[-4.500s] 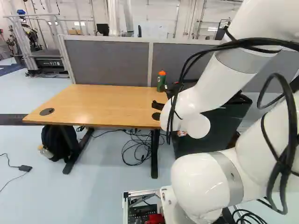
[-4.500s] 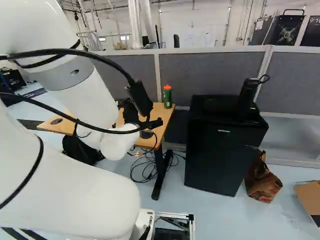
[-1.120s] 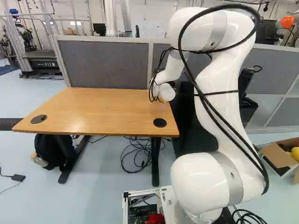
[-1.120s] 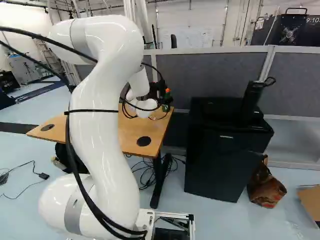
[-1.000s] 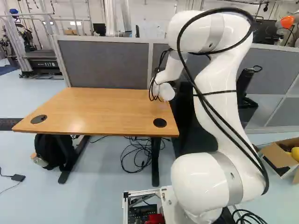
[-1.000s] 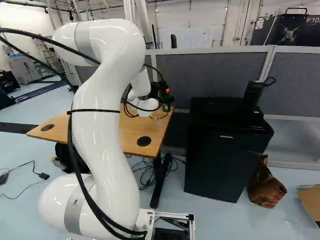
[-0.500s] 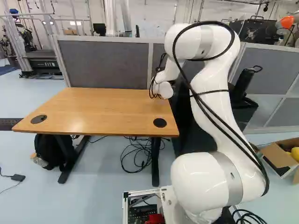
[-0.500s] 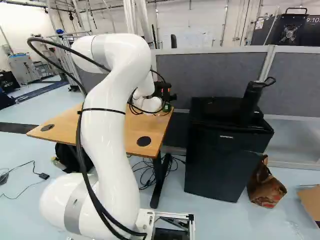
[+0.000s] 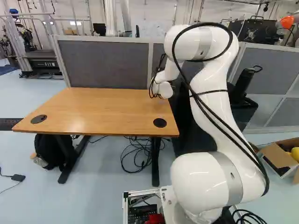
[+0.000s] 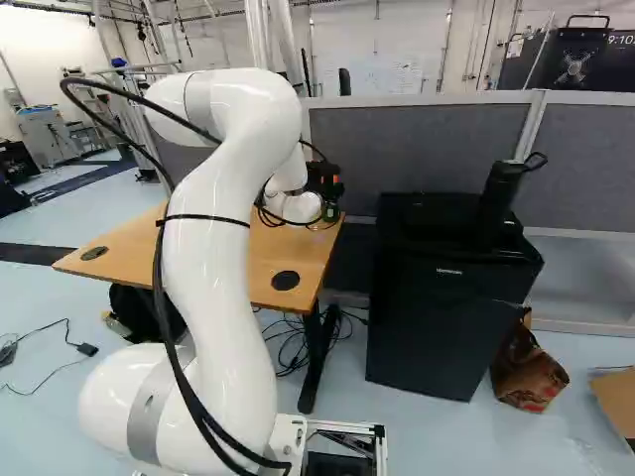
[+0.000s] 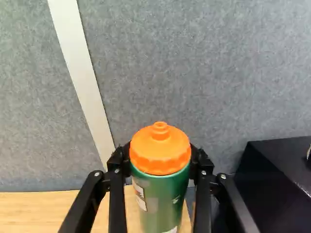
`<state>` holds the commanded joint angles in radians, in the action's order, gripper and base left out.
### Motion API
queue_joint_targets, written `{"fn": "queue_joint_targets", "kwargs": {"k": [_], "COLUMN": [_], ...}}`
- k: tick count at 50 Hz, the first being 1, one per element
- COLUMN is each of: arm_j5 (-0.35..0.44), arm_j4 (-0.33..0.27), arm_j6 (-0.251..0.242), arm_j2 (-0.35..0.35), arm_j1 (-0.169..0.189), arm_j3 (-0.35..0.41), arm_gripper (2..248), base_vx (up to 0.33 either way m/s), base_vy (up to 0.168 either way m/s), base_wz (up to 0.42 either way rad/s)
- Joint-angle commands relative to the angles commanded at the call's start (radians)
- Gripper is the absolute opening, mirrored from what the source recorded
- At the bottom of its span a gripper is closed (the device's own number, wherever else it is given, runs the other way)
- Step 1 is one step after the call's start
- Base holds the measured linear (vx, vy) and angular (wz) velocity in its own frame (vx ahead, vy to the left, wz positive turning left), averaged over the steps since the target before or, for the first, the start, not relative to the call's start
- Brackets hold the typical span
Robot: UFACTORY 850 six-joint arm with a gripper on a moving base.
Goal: Pick up the green bottle from the table
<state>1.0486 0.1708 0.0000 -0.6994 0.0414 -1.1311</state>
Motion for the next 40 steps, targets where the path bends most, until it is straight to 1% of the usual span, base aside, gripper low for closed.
{"fn": "queue_joint_targets", "kwargs": {"k": [17,35,40], "arm_j5": [0.000,-0.001,-0.016], "arm_j4": [0.000,0.000,-0.001], "arm_j6": [0.000,0.000,0.000], "arm_j2": [0.060,0.168,0.201], "arm_j1": [0.001,0.003,0.004], "arm_j3": [0.072,0.174,0.204], "arm_gripper": [31,31,31], "base_vx": [0.000,0.000,0.000], "base_vy": [0.000,0.000,0.000], "base_wz": [0.000,0.000,0.000]}}
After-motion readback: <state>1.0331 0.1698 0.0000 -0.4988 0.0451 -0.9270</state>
